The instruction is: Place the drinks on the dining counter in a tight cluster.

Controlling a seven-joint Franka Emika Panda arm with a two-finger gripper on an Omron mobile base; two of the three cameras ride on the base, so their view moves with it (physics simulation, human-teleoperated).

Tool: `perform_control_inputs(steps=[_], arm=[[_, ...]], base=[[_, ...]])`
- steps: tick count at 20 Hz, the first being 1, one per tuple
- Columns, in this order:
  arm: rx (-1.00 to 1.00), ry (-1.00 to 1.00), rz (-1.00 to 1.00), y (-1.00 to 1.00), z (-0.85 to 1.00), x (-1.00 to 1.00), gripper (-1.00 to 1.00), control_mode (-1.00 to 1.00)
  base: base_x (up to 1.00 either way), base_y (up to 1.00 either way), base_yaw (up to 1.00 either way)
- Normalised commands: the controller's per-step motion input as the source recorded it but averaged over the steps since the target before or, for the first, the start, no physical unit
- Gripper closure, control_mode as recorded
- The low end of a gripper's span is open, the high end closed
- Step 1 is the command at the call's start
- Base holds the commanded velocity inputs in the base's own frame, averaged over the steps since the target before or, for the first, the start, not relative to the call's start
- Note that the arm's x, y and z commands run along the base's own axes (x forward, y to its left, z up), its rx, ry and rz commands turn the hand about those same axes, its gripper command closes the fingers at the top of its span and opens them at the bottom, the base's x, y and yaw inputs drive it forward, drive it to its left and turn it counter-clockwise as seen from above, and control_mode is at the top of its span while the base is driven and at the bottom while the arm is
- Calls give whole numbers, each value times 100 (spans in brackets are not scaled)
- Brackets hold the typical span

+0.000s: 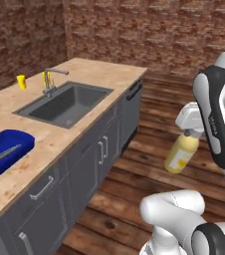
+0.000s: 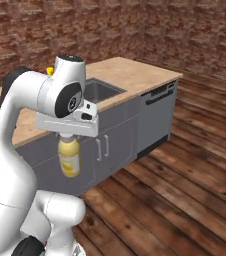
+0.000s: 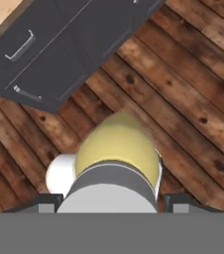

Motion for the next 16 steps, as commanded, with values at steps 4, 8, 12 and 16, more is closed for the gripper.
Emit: perform_control_inputs(steps=[4, 8, 12, 16], arm=[[0, 0, 0, 0, 0, 0, 100, 100], [0, 0, 0, 0, 0, 0, 100, 100], [0, 0, 0, 0, 0, 0, 100, 100], [0, 0, 0, 0, 0, 0, 100, 100]], base=[[18, 93, -26], [-24, 100, -23], [-68, 100, -15], [-74, 100, -15]])
